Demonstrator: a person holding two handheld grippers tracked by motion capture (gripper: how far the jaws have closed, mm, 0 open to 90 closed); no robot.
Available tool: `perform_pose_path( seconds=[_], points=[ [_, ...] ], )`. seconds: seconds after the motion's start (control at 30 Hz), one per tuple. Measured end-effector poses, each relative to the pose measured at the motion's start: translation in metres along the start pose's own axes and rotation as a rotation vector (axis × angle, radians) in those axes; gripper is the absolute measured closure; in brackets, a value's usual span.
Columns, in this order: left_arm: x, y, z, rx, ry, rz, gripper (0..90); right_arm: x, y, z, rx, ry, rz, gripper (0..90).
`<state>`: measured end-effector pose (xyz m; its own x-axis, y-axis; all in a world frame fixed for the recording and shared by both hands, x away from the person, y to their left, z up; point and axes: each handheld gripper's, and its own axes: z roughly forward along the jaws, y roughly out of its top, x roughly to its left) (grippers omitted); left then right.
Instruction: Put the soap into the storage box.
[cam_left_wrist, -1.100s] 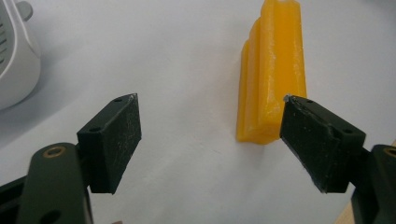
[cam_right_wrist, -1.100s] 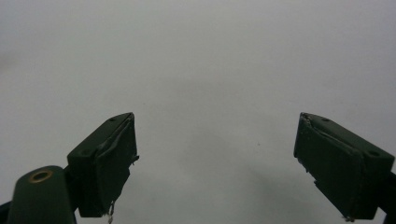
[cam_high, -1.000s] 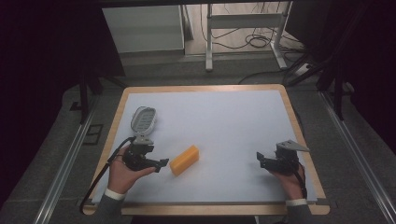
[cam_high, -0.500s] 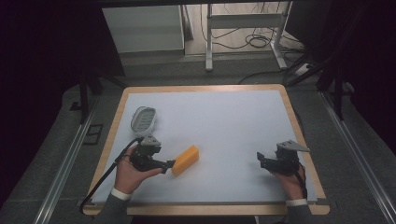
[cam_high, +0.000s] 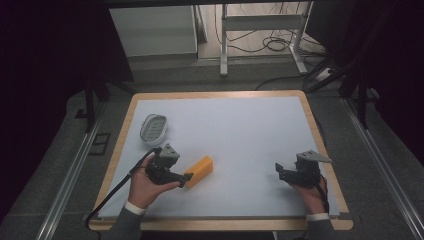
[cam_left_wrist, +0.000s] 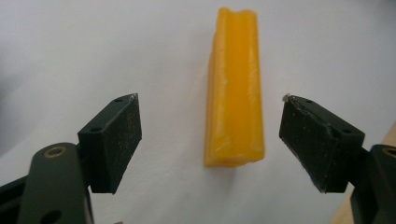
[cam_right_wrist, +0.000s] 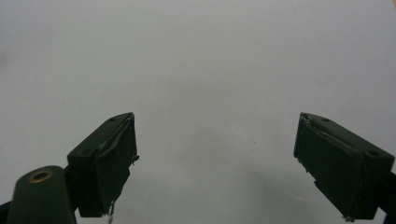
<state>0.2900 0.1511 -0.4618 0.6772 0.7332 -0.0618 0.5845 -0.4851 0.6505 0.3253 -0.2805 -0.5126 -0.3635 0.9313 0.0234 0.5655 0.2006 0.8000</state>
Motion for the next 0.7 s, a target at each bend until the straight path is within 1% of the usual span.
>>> perform_pose_path(
  seconds=[0.03,0.17,0.3,0.4,0.63,0.7],
  points=[
    [-0.002,0.002,0.001,0.004,0.003,0.011,21.2,0.0,0.0,0.0,0.0,-0.001,0.001,13.1],
    [-0.007,0.005,0.005,0.014,-0.005,0.027,21.2,-0.001,-0.001,0.001,0.002,-0.002,0.0,13.1],
    [-0.009,0.008,0.007,0.016,-0.017,0.023,21.9,-0.002,-0.001,0.0,0.002,-0.002,0.0,13.1],
    [-0.011,0.012,0.01,0.021,-0.018,0.028,22.6,-0.002,-0.001,0.001,0.002,-0.002,0.003,13.1],
    [-0.014,0.021,0.02,0.053,-0.022,0.035,24.5,-0.002,-0.001,0.001,0.006,-0.004,0.002,13.1],
    [-0.013,0.021,0.023,0.06,-0.025,0.026,25.6,-0.003,-0.002,0.001,0.006,-0.006,0.003,13.1]
  ],
)
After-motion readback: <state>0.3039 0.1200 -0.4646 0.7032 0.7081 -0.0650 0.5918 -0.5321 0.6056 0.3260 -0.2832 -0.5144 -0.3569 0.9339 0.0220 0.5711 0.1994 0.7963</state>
